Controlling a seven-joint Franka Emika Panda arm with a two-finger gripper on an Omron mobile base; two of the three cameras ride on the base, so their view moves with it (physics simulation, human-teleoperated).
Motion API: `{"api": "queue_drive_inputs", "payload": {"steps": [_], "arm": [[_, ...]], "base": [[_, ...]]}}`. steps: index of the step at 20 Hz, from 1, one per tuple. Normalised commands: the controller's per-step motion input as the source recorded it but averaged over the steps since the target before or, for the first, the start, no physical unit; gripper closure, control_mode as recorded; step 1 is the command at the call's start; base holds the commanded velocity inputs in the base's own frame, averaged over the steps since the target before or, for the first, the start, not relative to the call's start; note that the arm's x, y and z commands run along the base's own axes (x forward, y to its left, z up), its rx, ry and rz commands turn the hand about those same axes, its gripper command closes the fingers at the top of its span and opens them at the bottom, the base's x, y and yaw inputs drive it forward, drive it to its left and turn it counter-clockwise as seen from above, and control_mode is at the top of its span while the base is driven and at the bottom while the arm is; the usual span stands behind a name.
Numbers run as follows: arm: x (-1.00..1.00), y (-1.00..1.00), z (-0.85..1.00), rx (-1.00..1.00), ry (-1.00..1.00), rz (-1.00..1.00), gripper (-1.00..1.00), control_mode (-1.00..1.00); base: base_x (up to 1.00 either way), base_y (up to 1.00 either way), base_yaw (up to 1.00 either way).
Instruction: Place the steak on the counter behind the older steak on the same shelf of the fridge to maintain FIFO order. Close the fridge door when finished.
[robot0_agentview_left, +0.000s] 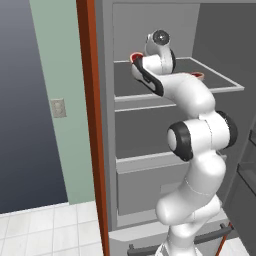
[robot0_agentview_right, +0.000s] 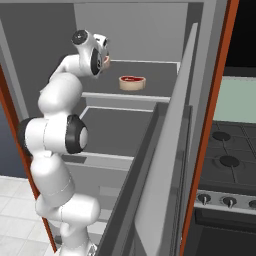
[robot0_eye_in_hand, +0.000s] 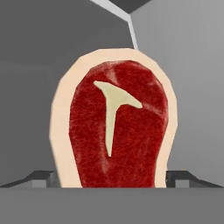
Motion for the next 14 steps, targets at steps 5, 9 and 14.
{"api": "queue_drive_inputs", "payload": {"steps": [5, 9, 14], "arm": [[0.00, -0.03, -0.10, 0.00, 0.14, 0.00, -1.00, -1.00], [-0.05, -0.13, -0.12, 0.00, -0.04, 0.00, -1.00, -1.00], [-0.01, -0.01, -0.28, 0.00, 0.00, 0.00, -1.00, -1.00]], "base": [[0.00, 0.00, 0.00], [0.00, 0.00, 0.00], [0.00, 0.00, 0.00]]}}
